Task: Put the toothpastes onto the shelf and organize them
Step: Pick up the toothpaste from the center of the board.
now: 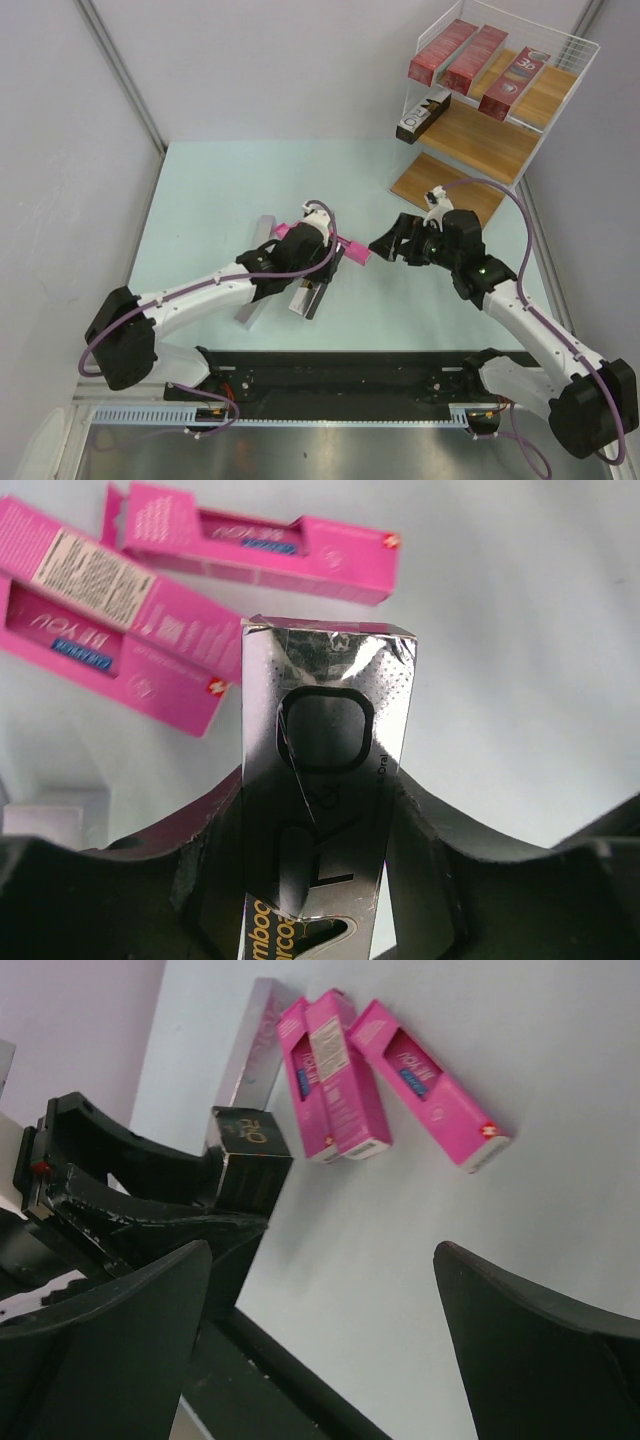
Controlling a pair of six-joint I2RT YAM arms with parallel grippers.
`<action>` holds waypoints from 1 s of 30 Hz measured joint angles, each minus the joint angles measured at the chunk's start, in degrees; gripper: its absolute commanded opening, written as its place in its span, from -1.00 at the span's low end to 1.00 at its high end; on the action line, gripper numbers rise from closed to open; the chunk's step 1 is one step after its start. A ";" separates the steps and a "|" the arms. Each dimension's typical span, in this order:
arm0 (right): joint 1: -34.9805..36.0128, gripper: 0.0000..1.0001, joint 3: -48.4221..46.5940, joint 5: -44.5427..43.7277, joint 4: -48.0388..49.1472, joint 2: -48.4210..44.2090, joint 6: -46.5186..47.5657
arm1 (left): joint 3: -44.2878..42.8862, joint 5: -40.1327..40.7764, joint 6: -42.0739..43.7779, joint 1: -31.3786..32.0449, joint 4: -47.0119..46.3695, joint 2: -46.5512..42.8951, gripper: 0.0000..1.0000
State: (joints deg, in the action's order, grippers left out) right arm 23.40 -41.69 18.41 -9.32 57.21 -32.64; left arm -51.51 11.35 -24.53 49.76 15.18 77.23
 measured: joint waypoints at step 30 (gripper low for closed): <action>5.33 0.37 2.47 11.89 20.44 11.26 -11.52 | -7.58 0.00 0.68 7.08 0.42 1.20 -0.21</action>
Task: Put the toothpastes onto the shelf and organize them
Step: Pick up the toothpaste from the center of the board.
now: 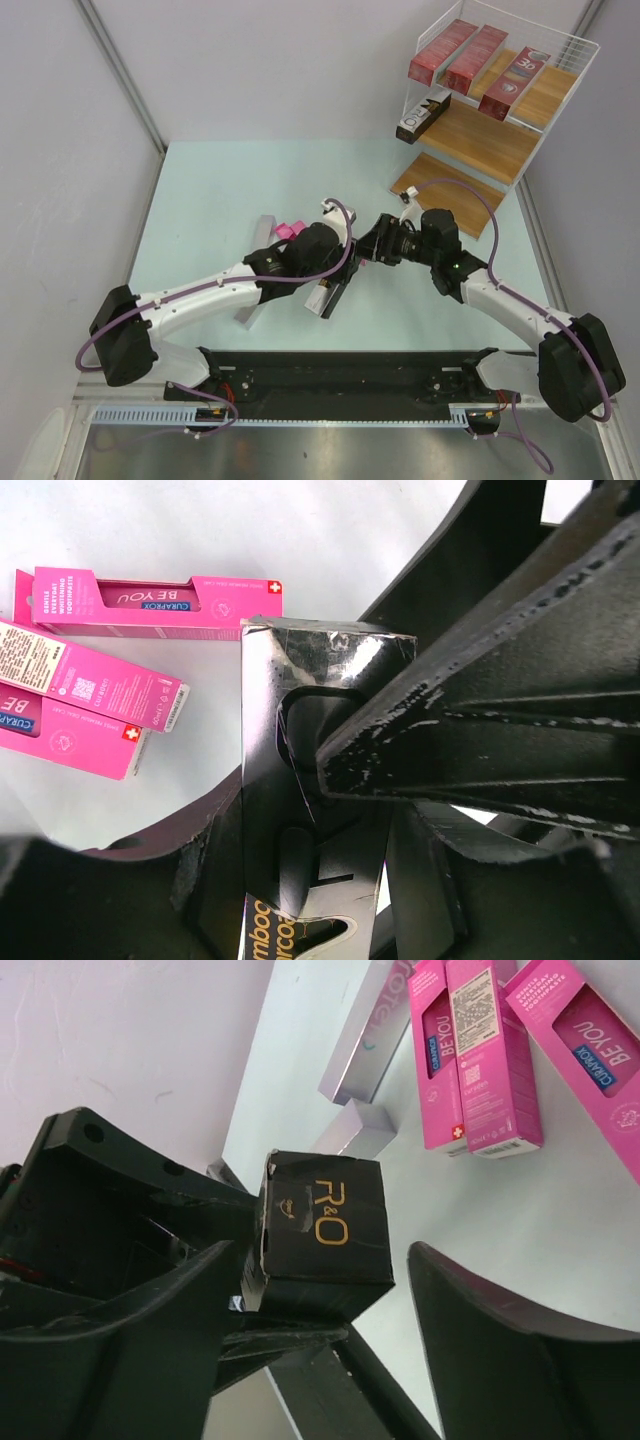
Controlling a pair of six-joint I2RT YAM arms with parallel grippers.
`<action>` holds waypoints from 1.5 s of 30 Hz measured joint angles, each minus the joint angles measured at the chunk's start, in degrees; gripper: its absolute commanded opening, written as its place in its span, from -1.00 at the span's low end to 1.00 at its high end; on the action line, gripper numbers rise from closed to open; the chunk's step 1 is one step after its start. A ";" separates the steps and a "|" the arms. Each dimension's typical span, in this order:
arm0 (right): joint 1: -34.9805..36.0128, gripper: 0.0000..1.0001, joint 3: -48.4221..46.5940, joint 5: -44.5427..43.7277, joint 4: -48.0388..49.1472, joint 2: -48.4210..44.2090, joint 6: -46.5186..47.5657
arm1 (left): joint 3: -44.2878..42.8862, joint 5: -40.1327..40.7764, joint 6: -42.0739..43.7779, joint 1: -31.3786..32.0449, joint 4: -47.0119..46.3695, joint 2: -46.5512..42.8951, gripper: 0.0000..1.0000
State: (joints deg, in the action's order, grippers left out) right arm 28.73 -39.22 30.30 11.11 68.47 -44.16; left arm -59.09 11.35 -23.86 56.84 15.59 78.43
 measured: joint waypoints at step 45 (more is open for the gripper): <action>-15.37 -0.74 1.84 0.13 -6.88 -17.35 2.23 | 3.87 -8.02 -1.68 -9.14 -9.11 -13.29 0.99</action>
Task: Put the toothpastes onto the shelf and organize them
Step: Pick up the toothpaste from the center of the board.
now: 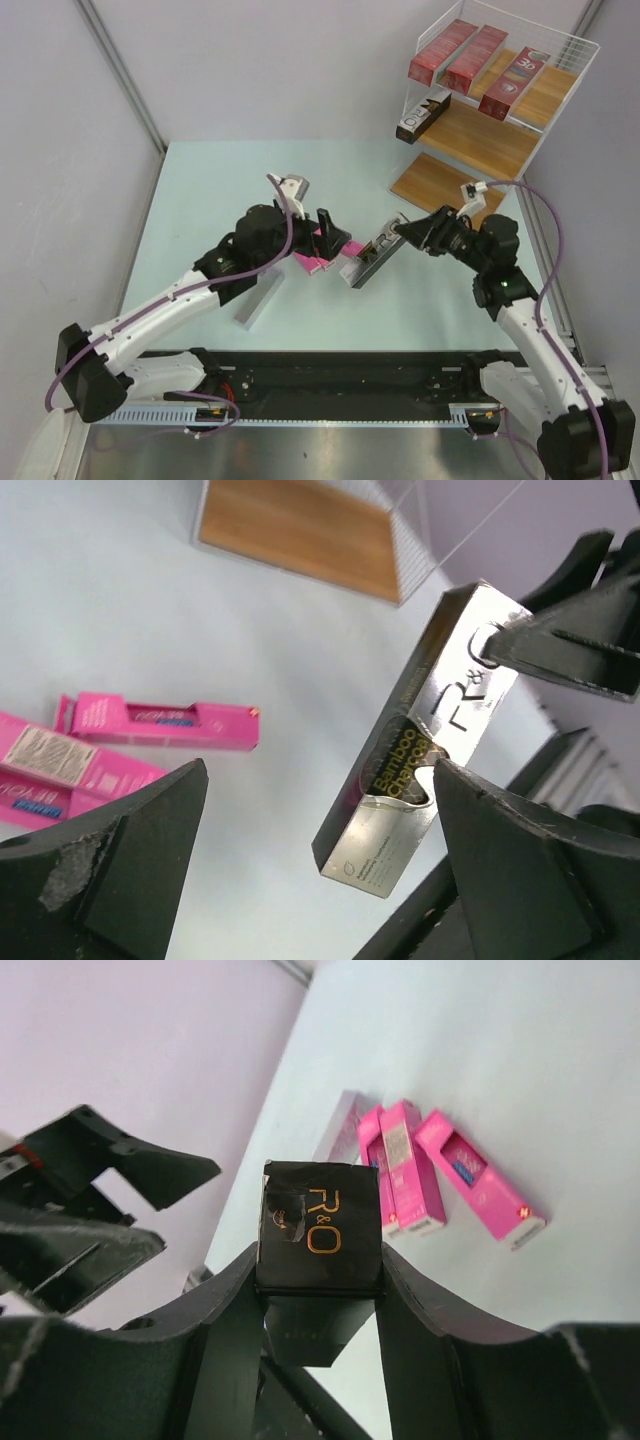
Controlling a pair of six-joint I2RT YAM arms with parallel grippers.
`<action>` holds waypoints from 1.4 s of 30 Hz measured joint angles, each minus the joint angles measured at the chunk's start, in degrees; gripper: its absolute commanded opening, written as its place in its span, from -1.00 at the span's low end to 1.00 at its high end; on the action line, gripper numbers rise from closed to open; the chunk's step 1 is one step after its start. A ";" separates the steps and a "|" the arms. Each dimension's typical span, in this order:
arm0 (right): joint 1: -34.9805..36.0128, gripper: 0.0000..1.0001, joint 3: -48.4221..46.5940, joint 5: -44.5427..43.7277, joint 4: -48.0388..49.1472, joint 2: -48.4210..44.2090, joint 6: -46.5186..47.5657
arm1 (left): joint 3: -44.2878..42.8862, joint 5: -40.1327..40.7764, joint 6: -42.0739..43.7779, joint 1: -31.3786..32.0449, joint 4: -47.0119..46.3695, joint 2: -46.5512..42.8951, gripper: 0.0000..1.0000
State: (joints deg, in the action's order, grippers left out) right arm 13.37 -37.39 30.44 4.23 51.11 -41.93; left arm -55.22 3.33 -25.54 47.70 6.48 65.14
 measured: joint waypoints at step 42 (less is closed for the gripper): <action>-4.13 -0.74 -6.16 -11.96 8.92 -28.61 2.47 | 4.68 -54.82 -50.62 -9.68 -79.91 28.52 0.88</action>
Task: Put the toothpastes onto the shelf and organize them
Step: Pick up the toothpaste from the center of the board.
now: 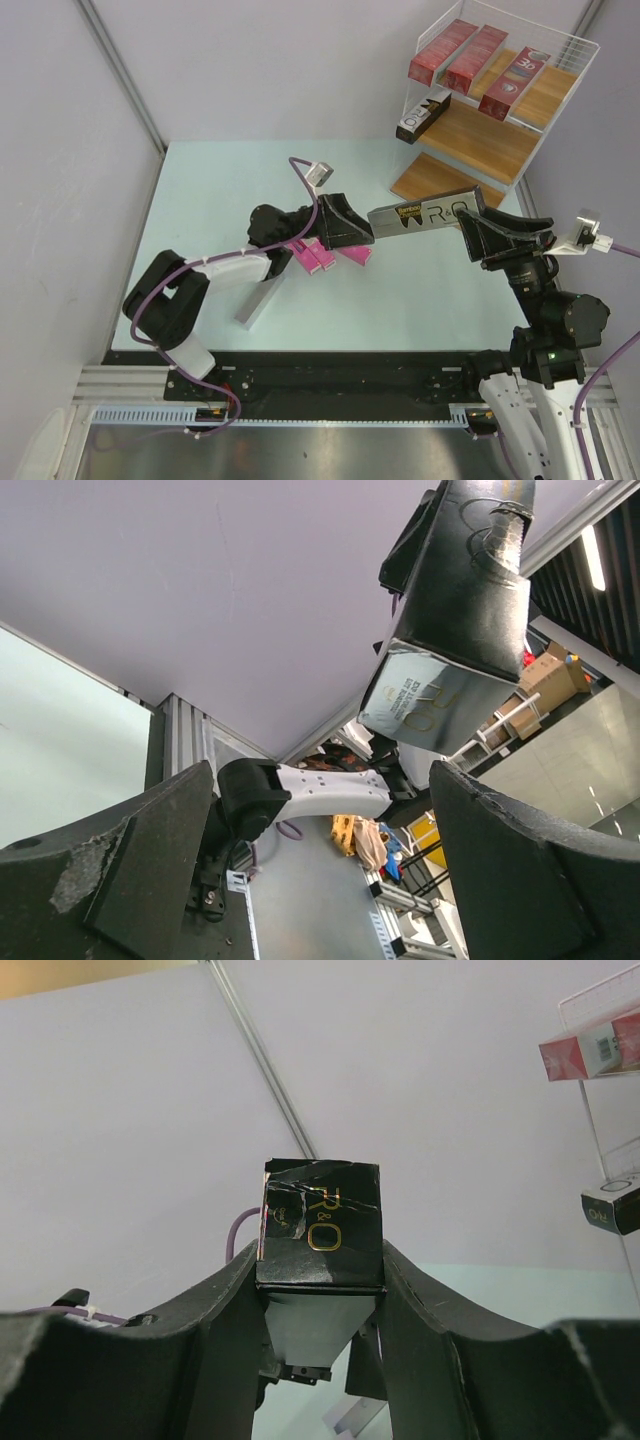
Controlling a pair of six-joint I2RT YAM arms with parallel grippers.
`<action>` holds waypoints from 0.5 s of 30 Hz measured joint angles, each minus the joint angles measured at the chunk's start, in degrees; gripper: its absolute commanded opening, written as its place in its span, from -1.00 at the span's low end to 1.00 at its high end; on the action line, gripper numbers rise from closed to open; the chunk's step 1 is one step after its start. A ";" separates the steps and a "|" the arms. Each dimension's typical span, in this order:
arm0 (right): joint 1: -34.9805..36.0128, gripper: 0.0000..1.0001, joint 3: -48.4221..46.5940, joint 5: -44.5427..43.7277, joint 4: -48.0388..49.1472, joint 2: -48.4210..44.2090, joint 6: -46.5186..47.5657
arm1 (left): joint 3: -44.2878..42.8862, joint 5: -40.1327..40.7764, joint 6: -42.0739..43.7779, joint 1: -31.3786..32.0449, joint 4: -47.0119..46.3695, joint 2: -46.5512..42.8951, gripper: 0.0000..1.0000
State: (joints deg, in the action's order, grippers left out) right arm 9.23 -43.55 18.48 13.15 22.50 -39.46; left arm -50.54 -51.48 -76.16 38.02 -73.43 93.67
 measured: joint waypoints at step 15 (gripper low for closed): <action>0.00 -0.76 0.00 0.72 -0.07 1.68 -1.07 | -1.25 -0.87 0.04 1.14 -1.01 -1.70 0.76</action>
State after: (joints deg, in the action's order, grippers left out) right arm 9.23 -43.55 19.20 13.08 24.18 -40.53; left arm -51.79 -52.36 -76.12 39.16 -74.43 91.96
